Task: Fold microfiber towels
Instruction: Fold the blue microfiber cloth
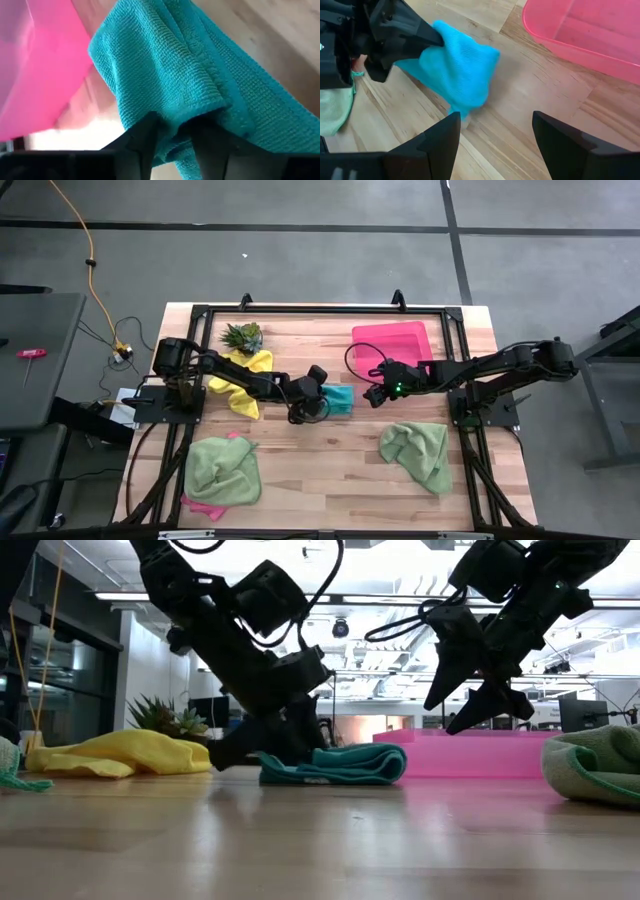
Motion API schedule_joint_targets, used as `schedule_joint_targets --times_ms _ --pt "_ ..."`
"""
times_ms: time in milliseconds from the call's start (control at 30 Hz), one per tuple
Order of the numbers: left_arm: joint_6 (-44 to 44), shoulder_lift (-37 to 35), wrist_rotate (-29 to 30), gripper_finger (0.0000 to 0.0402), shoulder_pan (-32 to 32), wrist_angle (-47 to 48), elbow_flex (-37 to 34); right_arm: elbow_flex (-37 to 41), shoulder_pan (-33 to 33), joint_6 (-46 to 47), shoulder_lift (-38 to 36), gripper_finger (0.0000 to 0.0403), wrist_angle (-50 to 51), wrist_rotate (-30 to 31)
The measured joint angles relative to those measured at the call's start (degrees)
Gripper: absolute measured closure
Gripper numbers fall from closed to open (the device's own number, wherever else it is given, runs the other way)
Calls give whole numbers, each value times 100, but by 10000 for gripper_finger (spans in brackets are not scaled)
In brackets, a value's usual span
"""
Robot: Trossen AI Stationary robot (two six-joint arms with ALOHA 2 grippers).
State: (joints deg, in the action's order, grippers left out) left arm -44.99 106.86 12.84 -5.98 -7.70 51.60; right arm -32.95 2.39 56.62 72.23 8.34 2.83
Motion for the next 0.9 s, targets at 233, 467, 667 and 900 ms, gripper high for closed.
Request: schedule_joint_targets --times_ms 233,467,667,900 --pt "264 -431 -195 251 -12 101 6 2 -1 -11 0 162 -1 27" --pt "659 -951 -347 237 -152 548 4 1 -2 -9 0 162 -1 42" --pt "2898 -1227 -1242 235 -691 821 2 2 -2 -15 0 162 -1 44" --pt "5883 -1077 -2607 235 -1361 847 -28 1 -2 -118 0 162 -1 50"
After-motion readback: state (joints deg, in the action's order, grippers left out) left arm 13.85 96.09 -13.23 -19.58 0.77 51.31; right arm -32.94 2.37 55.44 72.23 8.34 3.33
